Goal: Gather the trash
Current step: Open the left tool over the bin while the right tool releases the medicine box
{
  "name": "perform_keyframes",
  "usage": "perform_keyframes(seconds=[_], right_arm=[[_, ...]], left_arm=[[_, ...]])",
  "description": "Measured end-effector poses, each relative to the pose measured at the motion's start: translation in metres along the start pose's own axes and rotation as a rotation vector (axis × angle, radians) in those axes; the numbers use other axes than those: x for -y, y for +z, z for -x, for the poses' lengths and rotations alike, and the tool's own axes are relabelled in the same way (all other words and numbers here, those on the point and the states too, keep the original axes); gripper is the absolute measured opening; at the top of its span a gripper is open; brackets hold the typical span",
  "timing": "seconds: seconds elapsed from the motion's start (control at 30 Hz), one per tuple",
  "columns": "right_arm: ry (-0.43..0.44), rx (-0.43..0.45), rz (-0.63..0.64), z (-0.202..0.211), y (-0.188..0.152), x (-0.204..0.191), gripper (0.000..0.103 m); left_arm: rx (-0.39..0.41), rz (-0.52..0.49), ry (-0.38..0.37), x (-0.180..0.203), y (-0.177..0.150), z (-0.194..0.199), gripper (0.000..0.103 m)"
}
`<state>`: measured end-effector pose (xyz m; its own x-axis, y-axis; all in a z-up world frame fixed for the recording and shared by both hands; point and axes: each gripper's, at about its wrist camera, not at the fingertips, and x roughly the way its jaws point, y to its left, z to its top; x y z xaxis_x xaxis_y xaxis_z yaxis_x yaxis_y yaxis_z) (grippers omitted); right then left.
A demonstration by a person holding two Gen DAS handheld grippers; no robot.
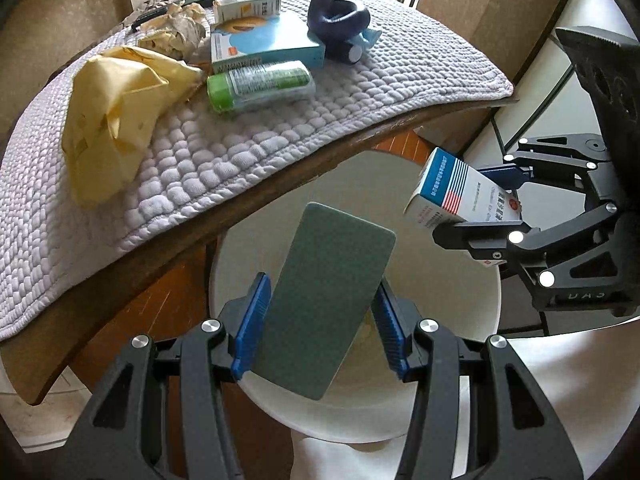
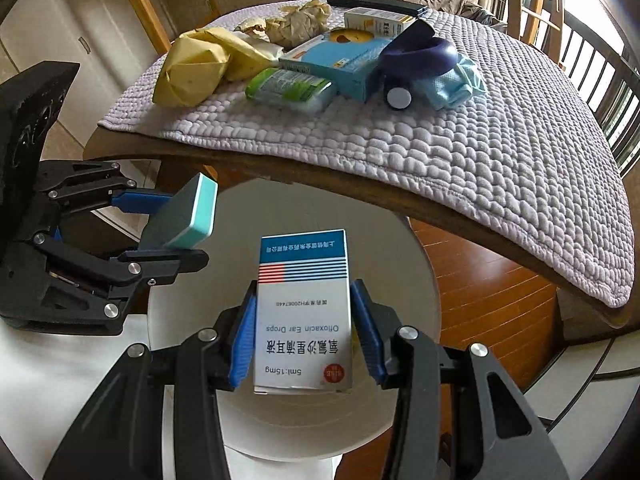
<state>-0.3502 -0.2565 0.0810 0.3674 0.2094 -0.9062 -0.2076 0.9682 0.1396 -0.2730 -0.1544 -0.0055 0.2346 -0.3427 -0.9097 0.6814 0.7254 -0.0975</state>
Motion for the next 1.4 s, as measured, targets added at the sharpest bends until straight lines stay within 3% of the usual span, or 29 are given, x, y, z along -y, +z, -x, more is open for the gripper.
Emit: perform_keyframes(seconds=[0.37,1.4], right_arm=[[-0.004,-0.021,-0.012,-0.018,0.002,0.0,0.044],[-0.004,-0.096,-0.044,-0.069,-0.044,-0.015,0.044]], left_arm=[[-0.029,0.005,0.011,-0.003,-0.001,-0.019,0.053],[-0.102,-0.01,0.043,0.015,0.0,-0.065,0.053]])
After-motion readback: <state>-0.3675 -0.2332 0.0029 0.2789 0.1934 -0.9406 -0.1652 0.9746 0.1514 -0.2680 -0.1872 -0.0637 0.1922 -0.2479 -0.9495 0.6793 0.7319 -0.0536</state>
